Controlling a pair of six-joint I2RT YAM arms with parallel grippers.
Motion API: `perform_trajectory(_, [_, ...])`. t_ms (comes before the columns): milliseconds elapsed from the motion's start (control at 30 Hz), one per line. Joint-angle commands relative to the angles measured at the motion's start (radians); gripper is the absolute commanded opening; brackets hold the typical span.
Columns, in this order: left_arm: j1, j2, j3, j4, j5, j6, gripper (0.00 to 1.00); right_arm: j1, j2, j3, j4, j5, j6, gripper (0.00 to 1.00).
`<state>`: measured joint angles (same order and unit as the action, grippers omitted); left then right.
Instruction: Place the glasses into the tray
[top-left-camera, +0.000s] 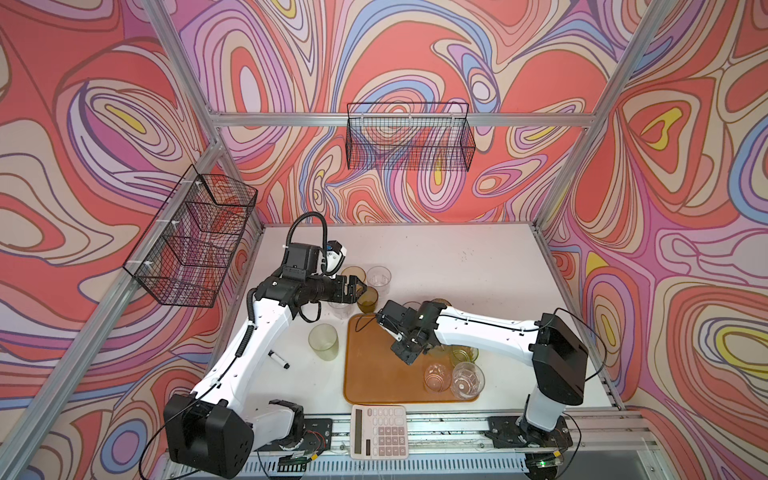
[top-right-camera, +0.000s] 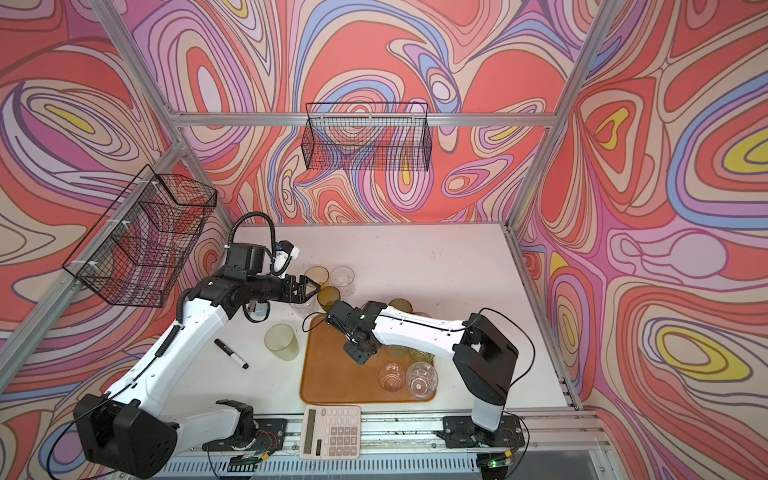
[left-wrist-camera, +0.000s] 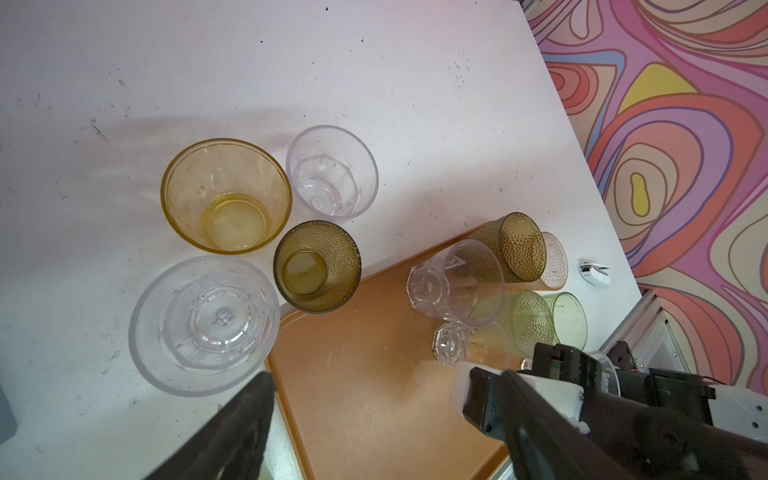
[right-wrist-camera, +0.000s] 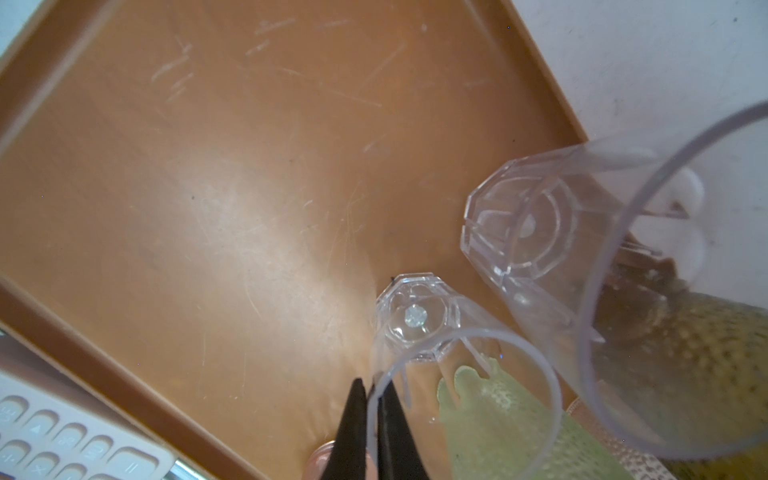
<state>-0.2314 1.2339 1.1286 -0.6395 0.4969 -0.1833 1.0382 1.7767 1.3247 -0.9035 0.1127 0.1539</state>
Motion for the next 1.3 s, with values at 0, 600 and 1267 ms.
perform_trajectory(0, [-0.006, -0.001, 0.002, -0.013, -0.003, 0.019, 0.87, -0.009, 0.021, -0.023, 0.015, -0.005, -0.004, 0.0])
perform_trajectory(600, [-0.039, 0.022, 0.045, -0.054, -0.067, 0.021, 0.87, -0.009, -0.034, 0.033, -0.032, 0.024, -0.011, 0.26])
perform_trajectory(1267, [-0.043, 0.138, 0.214, -0.304, -0.375, 0.029, 0.85, -0.042, -0.218, 0.009, 0.151, 0.111, -0.001, 0.51])
